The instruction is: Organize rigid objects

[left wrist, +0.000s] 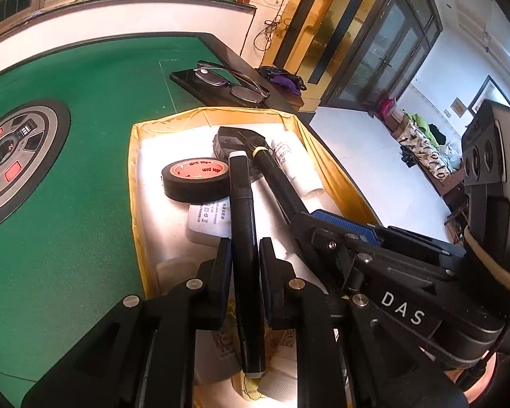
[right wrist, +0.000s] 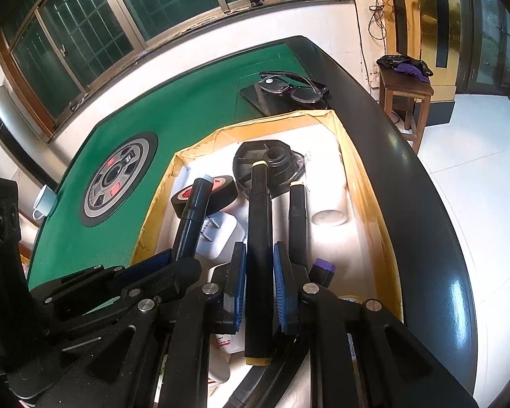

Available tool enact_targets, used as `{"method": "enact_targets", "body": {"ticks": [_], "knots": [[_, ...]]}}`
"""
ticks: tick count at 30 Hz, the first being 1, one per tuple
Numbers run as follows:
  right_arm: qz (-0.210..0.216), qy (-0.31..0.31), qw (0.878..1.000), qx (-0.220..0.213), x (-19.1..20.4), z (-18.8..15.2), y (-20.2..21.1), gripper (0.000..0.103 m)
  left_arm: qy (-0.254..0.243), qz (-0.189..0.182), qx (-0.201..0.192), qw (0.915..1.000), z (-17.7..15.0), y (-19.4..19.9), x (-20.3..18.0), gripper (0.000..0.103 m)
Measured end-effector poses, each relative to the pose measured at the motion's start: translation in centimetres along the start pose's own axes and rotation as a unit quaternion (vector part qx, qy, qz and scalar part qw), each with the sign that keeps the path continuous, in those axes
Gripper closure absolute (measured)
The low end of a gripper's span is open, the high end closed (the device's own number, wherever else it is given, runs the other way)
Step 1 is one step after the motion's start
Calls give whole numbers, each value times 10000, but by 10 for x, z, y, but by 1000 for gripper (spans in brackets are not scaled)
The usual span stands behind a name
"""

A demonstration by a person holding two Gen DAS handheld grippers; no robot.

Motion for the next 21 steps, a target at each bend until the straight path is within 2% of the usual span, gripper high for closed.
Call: {"method": "enact_targets", "body": {"ticks": [4,7,11,14,15,16,17,18,21], "knots": [[-21,-9,10000,-1,1,0,2,87,-64,-1,4,10000,-1,4,-1,90],[-96,12,9999,-76,3,1,7,82,-60,10,15,10000,-3,7,-1,89],[-61,16,9998,-164,6,1,13,80,-176,91,-122,9997,-6,16,-3,85],[-87,35,9996,-269,8,1,20,80,-342,203,-294,9988,-7,24,-9,78],[-89,27,9994,-327,8,0,24,79,-392,233,-351,9983,-8,27,-11,70],[-109,25,9993,-361,8,0,26,76,-443,255,-430,9978,-8,30,-12,63],[-145,23,9990,-413,9,-2,29,69,-501,292,-500,9971,-8,33,-14,62],[-181,16,9985,-511,9,-3,34,63,-565,336,-562,9963,-9,35,-16,61],[-321,34,9966,-756,12,-7,45,56,-798,455,-695,9933,-14,42,-22,61]]}}
Point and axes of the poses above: each gripper's, at about its wrist camera, not at the fingertips, and y roughly against the way its jaws point, x to its left, z to its top, the point moved 3 cm from there along -y, roughly the way its jaws point, and after that the axes turned 5 degrees about -y, right-handed, at the moved point
